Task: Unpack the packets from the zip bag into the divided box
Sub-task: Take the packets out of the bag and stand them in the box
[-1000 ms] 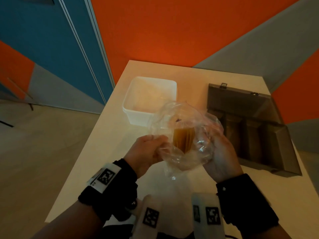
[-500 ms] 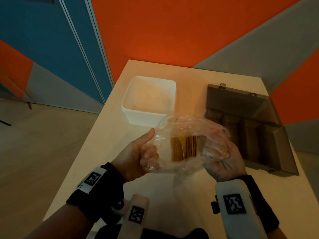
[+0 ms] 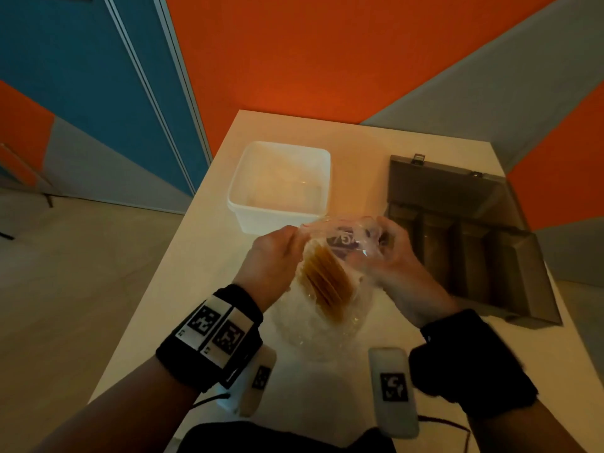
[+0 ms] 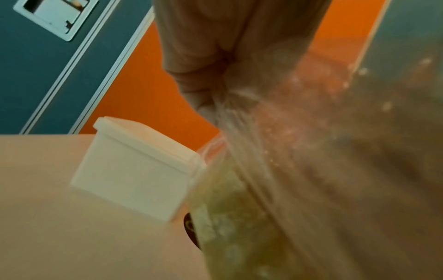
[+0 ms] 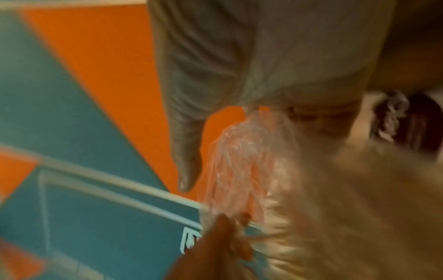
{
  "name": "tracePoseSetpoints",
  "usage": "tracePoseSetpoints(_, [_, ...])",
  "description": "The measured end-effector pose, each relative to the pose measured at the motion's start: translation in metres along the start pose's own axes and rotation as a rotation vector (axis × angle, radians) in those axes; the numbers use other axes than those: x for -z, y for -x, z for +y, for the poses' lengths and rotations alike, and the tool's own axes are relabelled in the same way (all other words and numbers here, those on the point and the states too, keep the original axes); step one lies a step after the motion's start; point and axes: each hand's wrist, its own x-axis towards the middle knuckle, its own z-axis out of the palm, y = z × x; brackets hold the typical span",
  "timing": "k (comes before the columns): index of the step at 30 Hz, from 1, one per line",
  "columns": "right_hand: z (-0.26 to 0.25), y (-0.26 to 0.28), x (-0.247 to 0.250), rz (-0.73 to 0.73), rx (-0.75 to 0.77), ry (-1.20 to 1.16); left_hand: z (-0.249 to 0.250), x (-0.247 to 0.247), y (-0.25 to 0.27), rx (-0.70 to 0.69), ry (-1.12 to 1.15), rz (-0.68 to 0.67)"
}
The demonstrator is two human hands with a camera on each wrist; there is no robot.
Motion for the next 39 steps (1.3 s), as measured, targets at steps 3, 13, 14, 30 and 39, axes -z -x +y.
tracePoseSetpoints(3, [0.015, 0.007, -0.010, 0.032, 0.106, 0.427, -0.005, -0.002, -0.003, 0.046, 0.090, 0.008])
tracePoseSetpoints(13, [0.033, 0.007, 0.015, 0.181, 0.028, 0.646, -0.039, -0.007, 0.000, 0.128, 0.033, 0.117])
tracePoseSetpoints(14, [0.033, 0.009, 0.013, 0.192, 0.061, 0.672, -0.041, -0.009, 0.000, 0.129, 0.019, 0.104])
tracePoseSetpoints(30, [0.084, -0.016, -0.026, 0.029, 0.133, 1.227, -0.056, -0.034, 0.011, 0.188, -0.147, -0.070])
tracePoseSetpoints(39, [0.112, -0.014, -0.044, -0.052, 0.325, 1.446, -0.067, -0.035, 0.016, 0.230, -0.167, -0.095])
